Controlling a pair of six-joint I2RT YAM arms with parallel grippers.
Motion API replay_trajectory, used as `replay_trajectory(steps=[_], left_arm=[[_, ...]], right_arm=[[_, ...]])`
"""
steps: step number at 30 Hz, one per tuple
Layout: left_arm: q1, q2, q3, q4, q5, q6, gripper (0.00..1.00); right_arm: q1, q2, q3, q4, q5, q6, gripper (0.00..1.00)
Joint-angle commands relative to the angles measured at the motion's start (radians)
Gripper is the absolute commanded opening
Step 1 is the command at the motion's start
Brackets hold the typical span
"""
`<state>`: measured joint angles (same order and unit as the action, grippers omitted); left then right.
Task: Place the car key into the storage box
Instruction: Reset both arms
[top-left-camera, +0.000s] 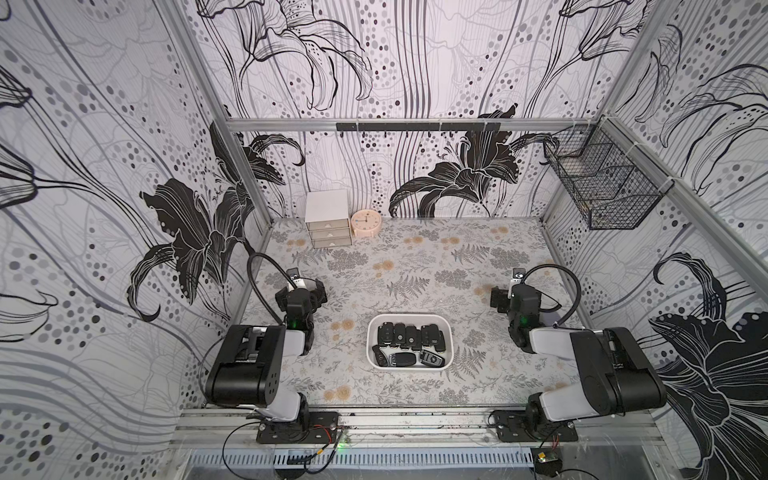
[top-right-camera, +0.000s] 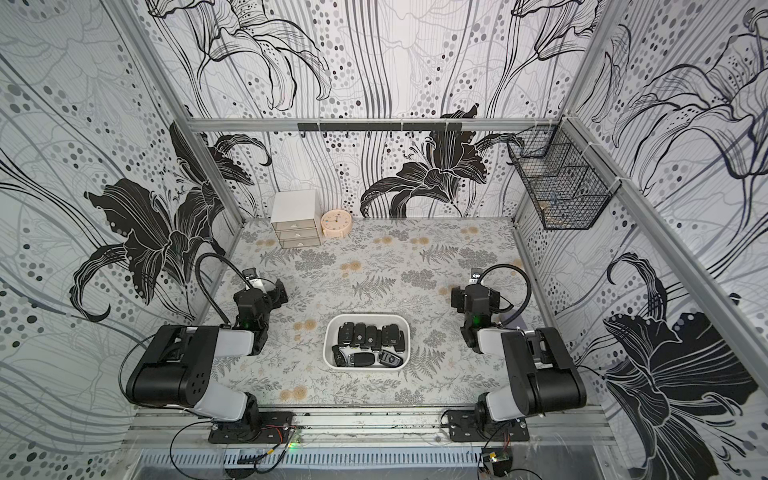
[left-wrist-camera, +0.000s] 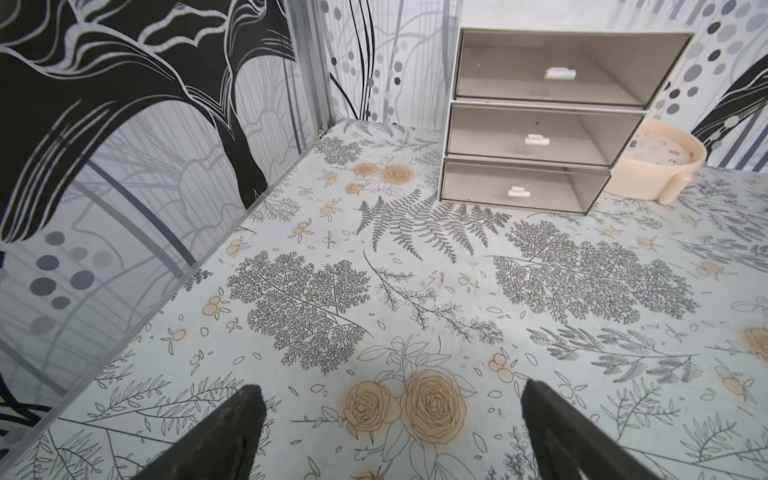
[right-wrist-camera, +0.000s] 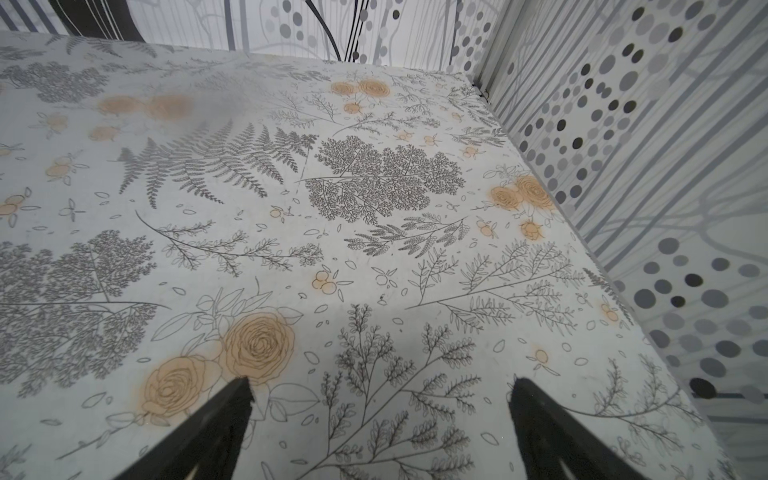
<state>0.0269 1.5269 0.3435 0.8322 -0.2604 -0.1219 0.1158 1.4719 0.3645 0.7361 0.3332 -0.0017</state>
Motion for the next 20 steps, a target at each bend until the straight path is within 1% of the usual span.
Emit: replay_trajectory(steps=[1, 3, 4, 5, 7, 8, 9, 20], left_arm=[[0.011, 0.0, -0.005, 0.112, 0.043, 0.016, 0.99], [0.011, 0.002, -0.005, 0.118, 0.044, 0.017, 0.99], [0.011, 0.003, -0.006, 0.121, 0.045, 0.019, 0.99], [0.011, 0.001, -0.006, 0.115, 0.044, 0.018, 1.0], [0.011, 0.001, -0.006, 0.114, 0.043, 0.017, 1.0], [0.01, 0.001, -0.007, 0.121, 0.043, 0.02, 0.99], [0.011, 0.001, -0.011, 0.127, 0.043, 0.027, 0.99], [0.013, 0.001, -0.006, 0.116, 0.059, 0.022, 0.99]], right_arm=[[-0.005, 0.058, -0.036, 0.231, -0.079, -0.019, 1.0], [-0.007, 0.029, -0.021, 0.138, -0.09, -0.006, 1.0], [-0.008, 0.041, -0.027, 0.182, -0.085, -0.017, 1.0], [-0.008, 0.03, -0.022, 0.153, -0.088, -0.013, 1.0], [-0.007, 0.037, -0.026, 0.175, -0.085, -0.018, 1.0], [-0.008, 0.03, -0.023, 0.148, -0.089, -0.014, 1.0], [-0.008, 0.036, -0.025, 0.169, -0.087, -0.016, 1.0], [-0.008, 0.033, -0.024, 0.16, -0.088, -0.015, 1.0]])
